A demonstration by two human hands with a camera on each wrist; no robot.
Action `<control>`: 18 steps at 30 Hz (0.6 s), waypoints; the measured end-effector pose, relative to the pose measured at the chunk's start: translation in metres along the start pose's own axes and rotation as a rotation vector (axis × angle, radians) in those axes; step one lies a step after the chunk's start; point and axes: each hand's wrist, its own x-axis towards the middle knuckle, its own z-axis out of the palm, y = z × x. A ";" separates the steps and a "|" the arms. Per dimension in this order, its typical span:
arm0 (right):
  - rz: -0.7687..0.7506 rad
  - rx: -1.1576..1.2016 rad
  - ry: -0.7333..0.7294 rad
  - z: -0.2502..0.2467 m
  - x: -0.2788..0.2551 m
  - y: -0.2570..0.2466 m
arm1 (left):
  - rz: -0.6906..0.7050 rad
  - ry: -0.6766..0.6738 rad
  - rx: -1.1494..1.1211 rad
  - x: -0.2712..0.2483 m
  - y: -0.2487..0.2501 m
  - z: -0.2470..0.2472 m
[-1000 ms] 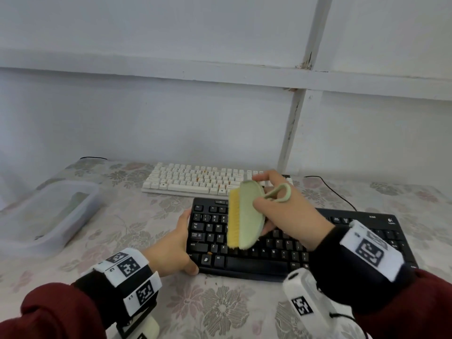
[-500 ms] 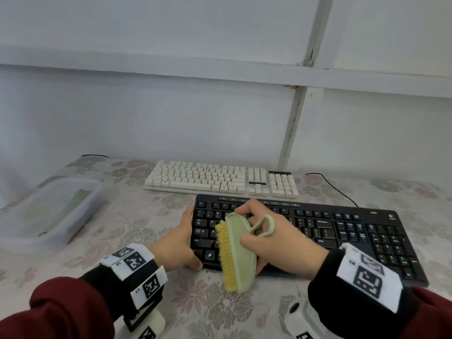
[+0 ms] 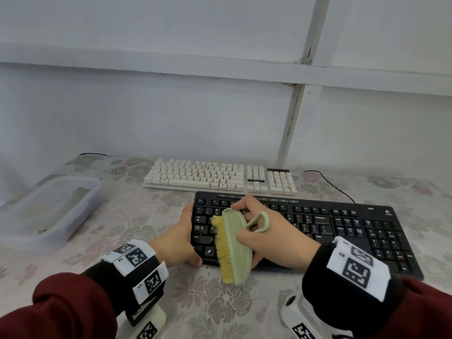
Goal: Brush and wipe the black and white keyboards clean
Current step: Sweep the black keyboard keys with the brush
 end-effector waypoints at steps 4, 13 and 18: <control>-0.061 0.082 0.152 -0.018 0.010 -0.012 | -0.007 -0.001 0.013 -0.001 0.001 0.000; -0.058 0.003 0.122 0.004 0.024 -0.008 | -0.002 0.010 0.042 -0.002 0.003 -0.001; -0.010 0.022 0.012 0.008 0.007 -0.004 | 0.010 0.010 0.035 -0.002 0.003 0.000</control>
